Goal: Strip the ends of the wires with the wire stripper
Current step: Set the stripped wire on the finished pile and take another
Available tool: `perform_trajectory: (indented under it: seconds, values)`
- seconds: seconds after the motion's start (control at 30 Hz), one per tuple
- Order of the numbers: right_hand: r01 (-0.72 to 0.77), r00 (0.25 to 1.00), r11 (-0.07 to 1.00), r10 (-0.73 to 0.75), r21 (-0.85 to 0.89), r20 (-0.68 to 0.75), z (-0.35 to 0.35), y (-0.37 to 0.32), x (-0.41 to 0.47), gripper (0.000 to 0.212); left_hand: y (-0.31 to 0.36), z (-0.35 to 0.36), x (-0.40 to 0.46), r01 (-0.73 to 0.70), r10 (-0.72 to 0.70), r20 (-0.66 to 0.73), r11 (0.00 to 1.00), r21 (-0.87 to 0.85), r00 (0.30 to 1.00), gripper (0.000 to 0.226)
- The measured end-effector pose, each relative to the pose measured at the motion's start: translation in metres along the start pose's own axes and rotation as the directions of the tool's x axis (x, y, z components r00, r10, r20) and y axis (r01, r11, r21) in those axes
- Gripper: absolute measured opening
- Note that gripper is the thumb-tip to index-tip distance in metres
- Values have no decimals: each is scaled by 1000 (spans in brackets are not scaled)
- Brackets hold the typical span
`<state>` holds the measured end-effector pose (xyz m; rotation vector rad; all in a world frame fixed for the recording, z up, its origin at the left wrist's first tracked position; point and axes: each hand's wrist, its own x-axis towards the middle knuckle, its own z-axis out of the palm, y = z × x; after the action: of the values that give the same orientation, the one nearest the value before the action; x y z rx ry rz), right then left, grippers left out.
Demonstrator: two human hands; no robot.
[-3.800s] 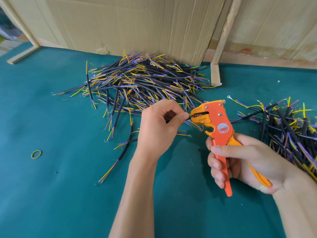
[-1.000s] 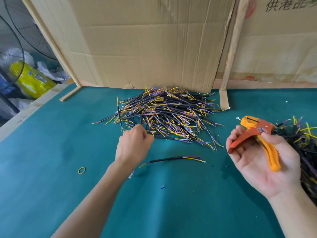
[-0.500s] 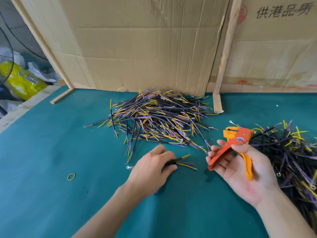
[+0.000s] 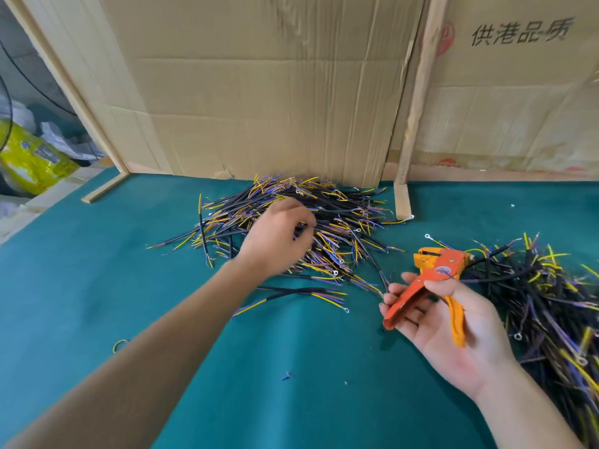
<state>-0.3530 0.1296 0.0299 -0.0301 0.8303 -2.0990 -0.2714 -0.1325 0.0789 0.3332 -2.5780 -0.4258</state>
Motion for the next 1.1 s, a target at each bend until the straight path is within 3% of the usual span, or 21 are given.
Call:
perform_trajectory:
  seconds: [0.23,0.43,0.7,0.77,0.87,1.0,1.1]
  values:
    - [1,1000,1000,-1,-3,-20,7,-1,-3,46,-1,41,68,165,-191,117,965,202,975,30]
    - [-2,1000,1000,2,7,-27,9,-2,-3,45,7,41,82,106,-162,159,944,313,974,21]
    - [-13,1000,1000,13,17,-21,7,-2,-2,46,27,-4,91,41,-20,-64,940,337,998,22]
    - [-17,1000,1000,17,24,-24,7,-1,-3,46,38,-15,78,117,-71,-211,969,216,975,17]
    - [-18,999,1000,18,23,-29,7,-1,-3,47,68,-2,23,191,-257,-304,954,-231,917,14]
    - [-11,999,1000,11,-16,-31,8,-3,-4,49,107,49,-52,334,-547,-106,641,-691,830,15]
    - [5,1000,1000,-5,-14,1,2,-8,-7,55,117,71,-75,352,-585,-33,531,-771,811,18]
